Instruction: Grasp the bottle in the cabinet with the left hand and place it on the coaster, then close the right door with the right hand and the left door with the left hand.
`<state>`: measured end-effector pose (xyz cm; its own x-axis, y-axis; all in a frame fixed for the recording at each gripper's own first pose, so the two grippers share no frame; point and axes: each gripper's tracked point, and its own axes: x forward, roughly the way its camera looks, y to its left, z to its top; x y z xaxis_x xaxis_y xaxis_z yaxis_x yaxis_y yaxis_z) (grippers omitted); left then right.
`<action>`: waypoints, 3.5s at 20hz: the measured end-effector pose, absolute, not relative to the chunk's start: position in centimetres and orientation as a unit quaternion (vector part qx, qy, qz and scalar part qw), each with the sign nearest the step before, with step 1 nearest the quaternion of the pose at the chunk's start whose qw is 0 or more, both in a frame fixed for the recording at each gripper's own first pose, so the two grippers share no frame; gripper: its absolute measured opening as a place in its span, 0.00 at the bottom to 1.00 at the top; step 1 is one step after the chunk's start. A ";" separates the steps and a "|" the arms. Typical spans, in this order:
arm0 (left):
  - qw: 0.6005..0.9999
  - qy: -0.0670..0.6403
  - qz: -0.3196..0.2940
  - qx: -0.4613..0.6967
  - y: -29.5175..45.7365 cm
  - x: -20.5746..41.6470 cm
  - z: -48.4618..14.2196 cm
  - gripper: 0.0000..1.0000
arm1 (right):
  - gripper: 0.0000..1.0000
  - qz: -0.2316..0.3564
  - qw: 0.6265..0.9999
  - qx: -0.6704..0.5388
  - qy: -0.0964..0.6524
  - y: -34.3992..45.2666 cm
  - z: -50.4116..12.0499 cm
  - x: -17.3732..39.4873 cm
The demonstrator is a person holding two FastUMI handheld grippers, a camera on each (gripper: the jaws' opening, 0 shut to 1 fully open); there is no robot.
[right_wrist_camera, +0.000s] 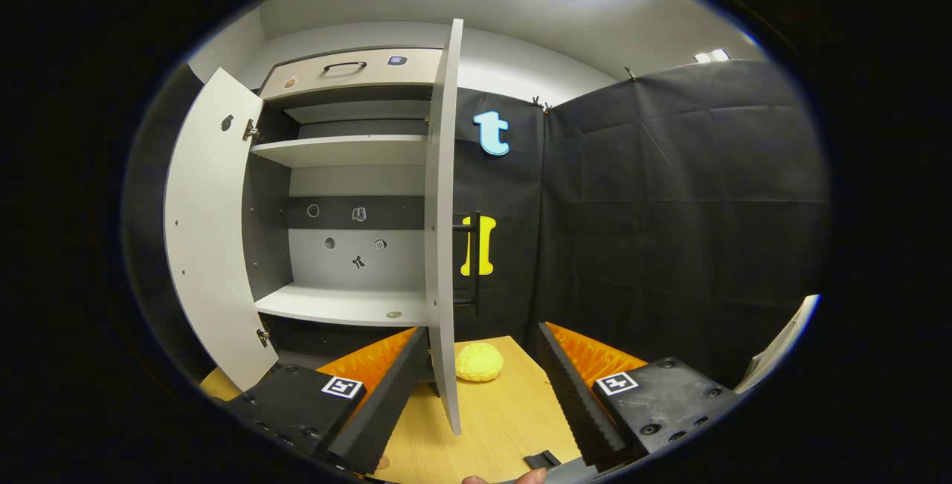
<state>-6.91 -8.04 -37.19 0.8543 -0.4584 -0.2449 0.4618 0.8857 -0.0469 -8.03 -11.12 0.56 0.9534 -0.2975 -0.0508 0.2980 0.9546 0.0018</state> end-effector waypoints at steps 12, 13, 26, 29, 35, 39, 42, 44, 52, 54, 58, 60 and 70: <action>0.987 0.063 -0.132 -0.059 -1.1 -8.1 -21.1 0.94 | 0.99 -0.159 0.985 0.042 0.048 -18.8 -0.4 0.8; 0.989 0.057 -0.123 -0.061 -0.6 -7.8 -19.8 0.94 | 0.99 -0.157 0.986 0.040 0.046 -18.9 -0.2 1.4; 0.995 0.032 -0.065 -0.065 4.2 -6.3 -12.6 0.95 | 0.97 -0.130 0.988 0.070 0.038 -16.5 0.2 3.0; 0.996 0.029 -0.057 -0.066 5.4 -6.2 -11.8 0.95 | 0.97 -0.115 0.989 0.082 0.039 -15.0 0.0 3.1; 0.998 0.018 -0.035 -0.049 7.7 -6.3 -10.5 0.95 | 0.97 -0.054 0.993 0.100 0.041 -9.4 -0.2 3.8; 0.998 0.018 -0.015 -0.050 9.7 -7.0 -9.9 0.95 | 0.97 -0.006 0.991 0.120 0.053 -4.6 -0.7 5.4; 0.998 0.025 0.009 -0.056 11.8 -7.4 -9.9 0.95 | 0.97 0.021 0.990 0.127 0.055 -1.3 -0.7 7.3; 0.997 0.028 0.018 -0.066 13.0 -7.3 -9.4 0.95 | 0.97 0.040 0.989 0.128 0.062 1.0 -1.1 8.5; 0.997 0.011 0.047 -0.066 19.2 -6.1 -5.6 0.95 | 0.98 0.035 0.993 0.103 0.048 1.9 -0.7 9.3; 0.996 0.005 0.063 -0.066 21.7 -5.5 -4.6 0.95 | 0.98 0.028 0.993 0.105 0.048 0.9 -0.7 8.0; 0.994 -0.004 0.105 -0.011 26.6 -3.3 -2.7 0.95 | 0.98 0.021 0.994 0.090 0.050 0.1 -0.9 6.1; 0.993 -0.006 0.115 0.007 28.0 -1.7 -1.8 0.95 | 0.98 0.019 0.995 0.079 0.050 0.0 -0.9 5.5; 0.994 -0.011 0.110 -0.028 30.1 3.8 0.1 0.92 | 0.98 0.009 0.997 0.058 0.050 -1.0 -0.9 3.6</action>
<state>3.77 30.08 0.14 0.9758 0.2182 0.0154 -0.2170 0.9745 -0.0577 3.56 -0.99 -0.89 0.9948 0.0246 -0.0985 -0.0131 0.9932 0.1160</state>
